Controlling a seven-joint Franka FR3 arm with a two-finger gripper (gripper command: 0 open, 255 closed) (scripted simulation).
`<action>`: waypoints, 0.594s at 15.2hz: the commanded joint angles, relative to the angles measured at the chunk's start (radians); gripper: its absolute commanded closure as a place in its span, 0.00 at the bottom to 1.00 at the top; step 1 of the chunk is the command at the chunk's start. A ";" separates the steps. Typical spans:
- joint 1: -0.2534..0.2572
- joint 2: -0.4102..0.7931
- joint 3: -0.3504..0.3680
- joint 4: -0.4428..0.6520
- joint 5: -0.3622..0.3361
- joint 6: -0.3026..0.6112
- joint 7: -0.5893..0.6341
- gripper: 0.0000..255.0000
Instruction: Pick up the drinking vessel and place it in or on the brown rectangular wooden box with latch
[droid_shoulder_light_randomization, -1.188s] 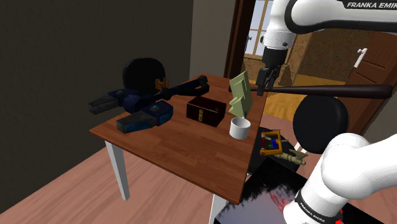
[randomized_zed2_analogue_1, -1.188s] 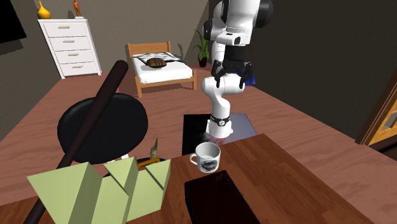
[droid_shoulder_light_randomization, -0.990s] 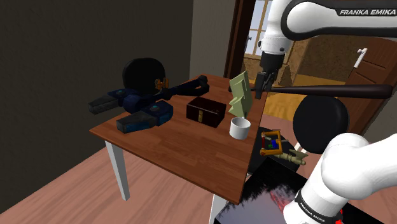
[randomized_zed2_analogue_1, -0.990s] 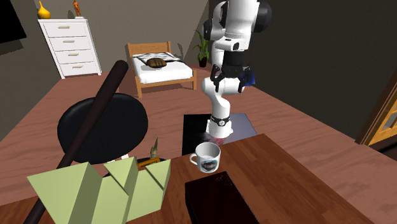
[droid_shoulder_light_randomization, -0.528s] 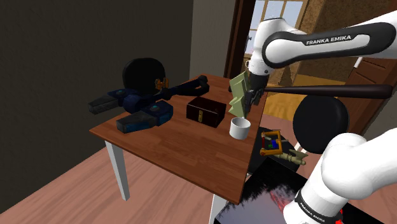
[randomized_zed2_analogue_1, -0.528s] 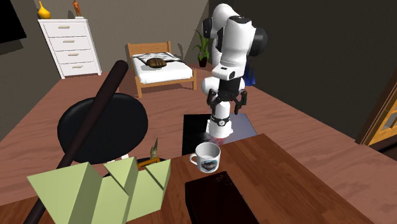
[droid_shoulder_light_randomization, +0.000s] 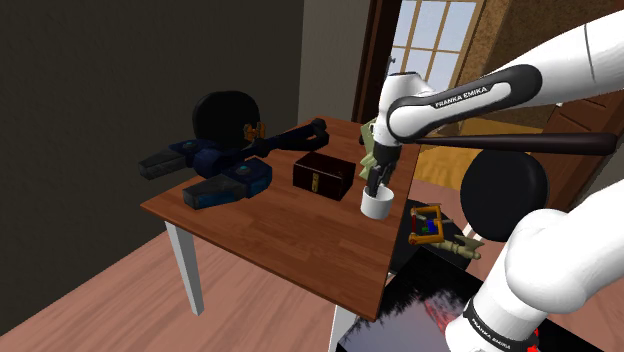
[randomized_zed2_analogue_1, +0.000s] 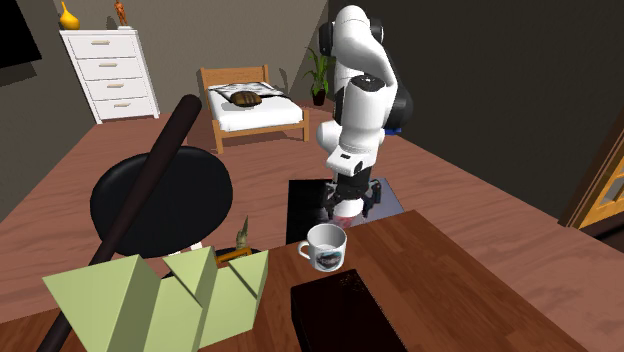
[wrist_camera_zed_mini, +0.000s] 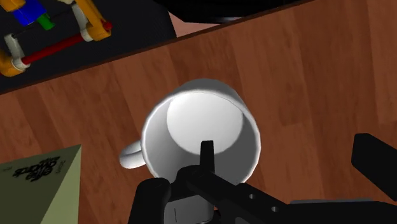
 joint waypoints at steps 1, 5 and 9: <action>0.002 0.077 -0.017 -0.006 0.000 0.086 -0.020 0.00; 0.002 0.132 -0.026 -0.027 0.000 0.162 -0.028 0.00; 0.001 0.171 -0.031 -0.052 -0.001 0.226 -0.029 0.00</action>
